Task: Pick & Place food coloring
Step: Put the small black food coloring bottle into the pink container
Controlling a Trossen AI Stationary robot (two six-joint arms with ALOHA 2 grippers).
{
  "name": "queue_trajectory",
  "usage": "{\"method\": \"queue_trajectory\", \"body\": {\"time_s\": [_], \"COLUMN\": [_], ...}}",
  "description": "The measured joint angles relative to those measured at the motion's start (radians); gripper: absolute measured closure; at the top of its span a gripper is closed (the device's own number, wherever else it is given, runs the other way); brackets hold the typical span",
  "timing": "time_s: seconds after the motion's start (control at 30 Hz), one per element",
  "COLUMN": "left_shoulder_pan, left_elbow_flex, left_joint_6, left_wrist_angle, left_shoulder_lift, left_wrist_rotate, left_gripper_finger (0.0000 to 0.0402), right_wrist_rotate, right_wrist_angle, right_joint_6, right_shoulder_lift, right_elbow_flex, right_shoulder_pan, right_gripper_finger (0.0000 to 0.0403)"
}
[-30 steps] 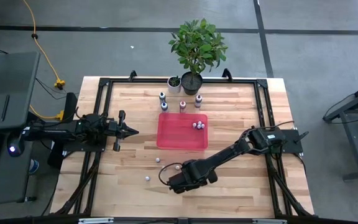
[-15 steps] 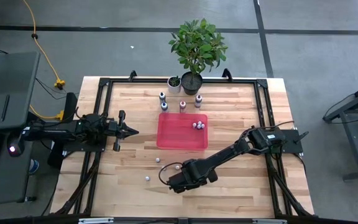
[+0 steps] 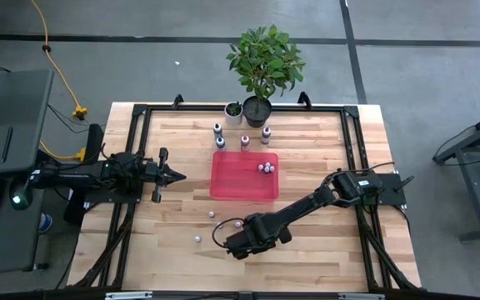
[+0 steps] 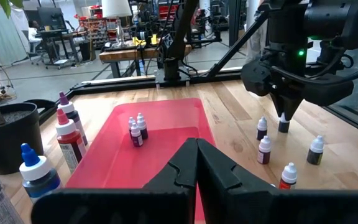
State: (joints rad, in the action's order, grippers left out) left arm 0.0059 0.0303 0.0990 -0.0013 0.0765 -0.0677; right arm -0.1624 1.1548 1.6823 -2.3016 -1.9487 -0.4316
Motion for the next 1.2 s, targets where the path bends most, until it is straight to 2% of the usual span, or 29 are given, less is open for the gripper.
{"method": "queue_trajectory", "body": {"time_s": [0.3, 0.7, 0.93, 1.2], "left_shoulder_pan": [0.000, 0.000, 0.000, 0.000], "left_elbow_flex": [0.000, 0.000, 0.000, 0.000], "left_joint_6": [0.000, 0.000, 0.000, 0.000], "left_wrist_angle": [0.000, 0.000, 0.000, 0.000], "left_shoulder_lift": [0.000, 0.000, 0.000, 0.000], "left_wrist_rotate": [0.000, 0.000, 0.000, 0.000], "left_gripper_finger": [0.0401, 0.0401, 0.0401, 0.0401], "right_wrist_rotate": [0.026, 0.148, 0.206, 0.270], "right_wrist_angle": [0.084, 0.357, 0.345, 0.343], "right_joint_6": [-0.034, -0.098, -0.217, -0.460], "right_shoulder_lift": [0.000, 0.001, 0.048, 0.071], "right_elbow_flex": [-0.096, -0.402, -0.394, -0.407], "right_shoulder_pan": [0.000, 0.012, 0.071, 0.194], "right_gripper_finger": [0.0361, 0.0361, 0.0361, 0.0361]}}
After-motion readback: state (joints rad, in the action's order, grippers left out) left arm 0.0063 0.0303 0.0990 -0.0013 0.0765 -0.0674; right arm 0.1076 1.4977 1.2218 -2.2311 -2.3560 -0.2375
